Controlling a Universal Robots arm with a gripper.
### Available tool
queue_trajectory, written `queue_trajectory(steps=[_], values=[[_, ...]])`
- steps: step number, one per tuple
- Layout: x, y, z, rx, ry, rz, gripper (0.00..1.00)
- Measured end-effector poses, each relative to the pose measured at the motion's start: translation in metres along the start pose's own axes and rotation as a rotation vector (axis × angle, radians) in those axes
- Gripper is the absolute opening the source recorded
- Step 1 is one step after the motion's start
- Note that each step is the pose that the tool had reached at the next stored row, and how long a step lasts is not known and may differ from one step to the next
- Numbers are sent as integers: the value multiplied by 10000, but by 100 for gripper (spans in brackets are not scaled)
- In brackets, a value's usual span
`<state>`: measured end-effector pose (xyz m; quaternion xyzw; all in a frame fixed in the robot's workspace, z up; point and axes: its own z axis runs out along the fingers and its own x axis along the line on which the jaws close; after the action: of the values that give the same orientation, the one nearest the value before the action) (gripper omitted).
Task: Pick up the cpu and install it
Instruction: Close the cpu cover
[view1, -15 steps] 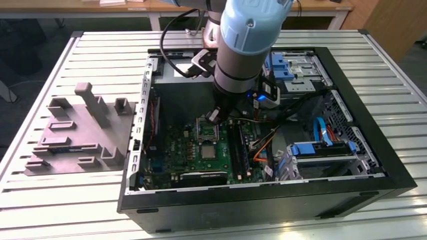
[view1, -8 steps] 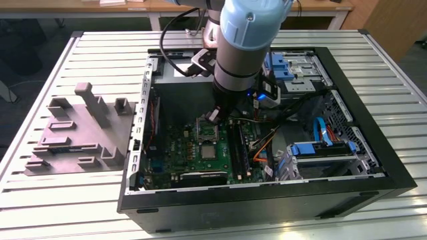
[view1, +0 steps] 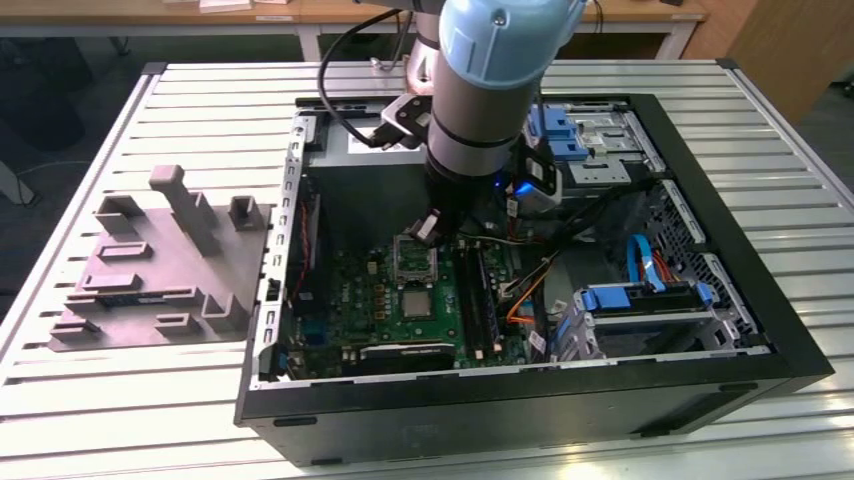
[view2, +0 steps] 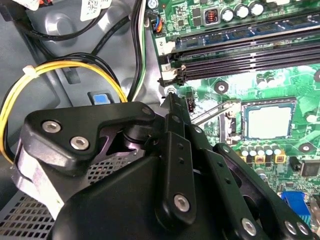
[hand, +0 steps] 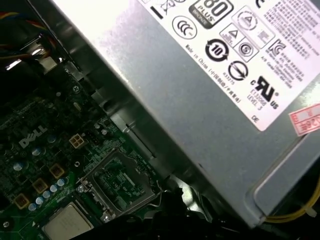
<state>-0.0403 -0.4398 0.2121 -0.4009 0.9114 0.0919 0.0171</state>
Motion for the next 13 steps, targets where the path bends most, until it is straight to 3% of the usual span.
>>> queue_trajectory(steps=[13], values=[[-13, 20, -109, 257, 278, 16, 11]])
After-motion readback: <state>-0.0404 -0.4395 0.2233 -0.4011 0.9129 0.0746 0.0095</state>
